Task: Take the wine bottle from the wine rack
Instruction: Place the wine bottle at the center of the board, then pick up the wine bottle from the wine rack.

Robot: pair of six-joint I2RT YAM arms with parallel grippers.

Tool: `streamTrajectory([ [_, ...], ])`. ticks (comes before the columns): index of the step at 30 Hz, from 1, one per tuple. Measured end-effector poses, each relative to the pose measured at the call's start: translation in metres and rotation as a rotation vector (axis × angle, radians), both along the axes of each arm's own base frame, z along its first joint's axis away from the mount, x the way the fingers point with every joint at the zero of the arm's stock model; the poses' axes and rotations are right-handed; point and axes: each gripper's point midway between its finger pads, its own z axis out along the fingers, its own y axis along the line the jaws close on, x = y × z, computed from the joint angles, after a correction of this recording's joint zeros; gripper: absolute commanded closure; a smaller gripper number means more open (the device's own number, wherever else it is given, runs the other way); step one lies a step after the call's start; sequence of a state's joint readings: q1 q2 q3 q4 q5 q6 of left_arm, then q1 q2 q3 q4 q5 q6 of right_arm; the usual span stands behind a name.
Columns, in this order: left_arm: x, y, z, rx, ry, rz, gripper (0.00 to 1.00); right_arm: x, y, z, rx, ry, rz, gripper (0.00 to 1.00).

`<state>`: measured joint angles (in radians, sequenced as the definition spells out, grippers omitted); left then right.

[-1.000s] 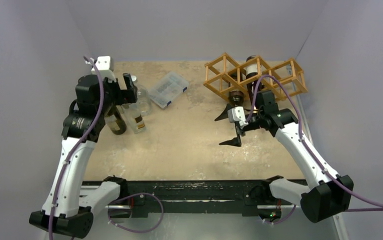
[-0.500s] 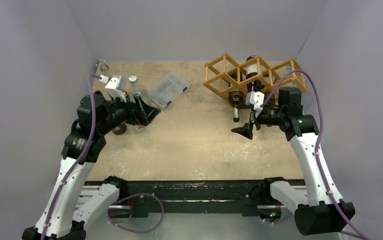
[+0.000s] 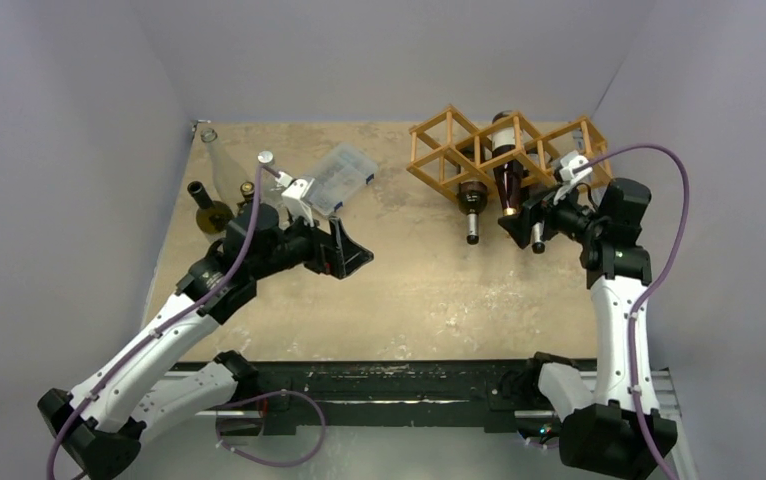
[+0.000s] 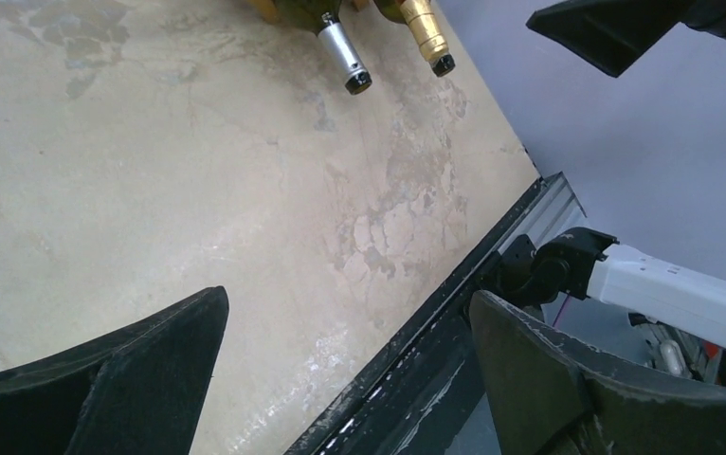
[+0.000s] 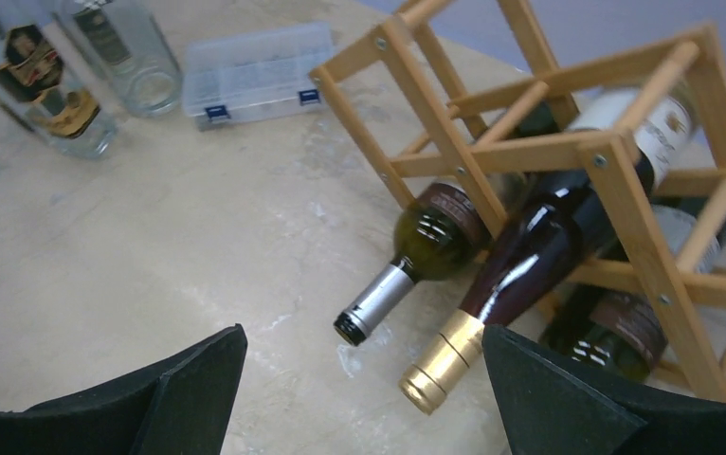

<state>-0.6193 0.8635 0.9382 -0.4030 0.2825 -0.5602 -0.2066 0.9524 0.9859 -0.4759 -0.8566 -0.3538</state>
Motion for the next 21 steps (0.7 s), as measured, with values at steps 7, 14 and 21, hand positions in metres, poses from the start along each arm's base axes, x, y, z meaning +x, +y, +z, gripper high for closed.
streamTrajectory([
  [7,0.001,-0.022,-0.027,-0.014,0.048,-0.013,0.00,0.017,-0.041,-0.026,0.087,0.075,-0.238,0.01],
  [14,0.005,-0.036,-0.043,-0.062,0.090,-0.012,0.00,0.032,-0.065,-0.040,0.119,0.111,-0.383,0.01],
  [21,0.010,-0.042,-0.046,-0.098,0.103,-0.006,0.00,0.047,-0.080,-0.078,0.140,0.235,-0.438,0.01],
])
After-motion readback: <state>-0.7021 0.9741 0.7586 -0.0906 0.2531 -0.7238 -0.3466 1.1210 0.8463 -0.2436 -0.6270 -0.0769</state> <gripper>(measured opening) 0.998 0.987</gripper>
